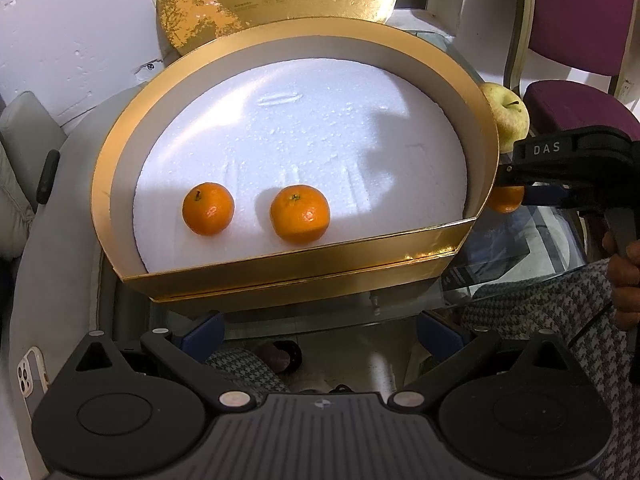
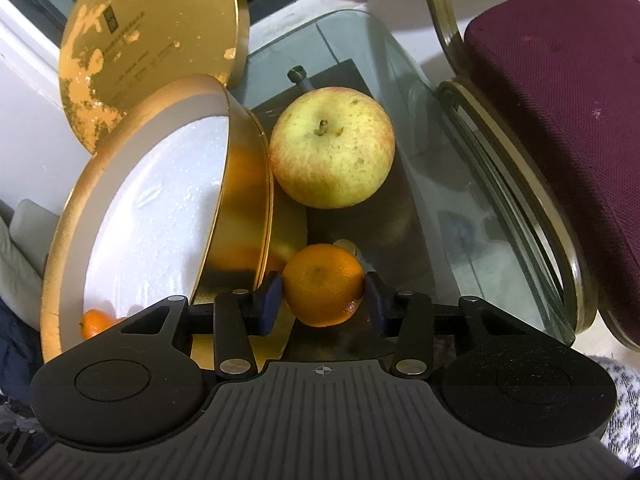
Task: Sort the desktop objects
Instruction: 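Close the right gripper on the last mandarin and lift it, then carry the last mandarin with the right gripper into the box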
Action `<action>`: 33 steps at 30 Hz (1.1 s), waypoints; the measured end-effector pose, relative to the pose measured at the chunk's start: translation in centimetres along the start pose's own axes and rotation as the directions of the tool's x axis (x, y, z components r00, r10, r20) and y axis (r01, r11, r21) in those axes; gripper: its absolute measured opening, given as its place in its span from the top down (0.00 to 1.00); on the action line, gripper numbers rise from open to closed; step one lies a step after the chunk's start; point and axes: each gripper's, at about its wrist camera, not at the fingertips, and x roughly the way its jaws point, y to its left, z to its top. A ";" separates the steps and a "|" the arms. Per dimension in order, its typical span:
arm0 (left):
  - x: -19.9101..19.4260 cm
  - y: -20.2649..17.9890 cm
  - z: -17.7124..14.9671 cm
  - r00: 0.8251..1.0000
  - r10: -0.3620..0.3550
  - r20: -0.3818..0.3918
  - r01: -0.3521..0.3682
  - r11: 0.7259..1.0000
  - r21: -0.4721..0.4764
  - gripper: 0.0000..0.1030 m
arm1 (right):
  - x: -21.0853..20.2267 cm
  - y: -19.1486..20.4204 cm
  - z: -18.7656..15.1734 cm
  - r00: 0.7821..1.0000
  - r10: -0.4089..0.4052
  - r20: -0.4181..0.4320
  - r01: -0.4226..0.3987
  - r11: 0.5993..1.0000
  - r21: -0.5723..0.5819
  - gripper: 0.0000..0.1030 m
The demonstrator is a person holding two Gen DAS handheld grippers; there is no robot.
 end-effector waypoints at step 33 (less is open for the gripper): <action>-3.7 7.4 -0.8 0.990 -0.018 0.138 0.043 0.983 -0.176 0.01 | -11.3 9.5 -1.1 0.986 -0.013 0.167 0.040 0.986 -0.162 0.57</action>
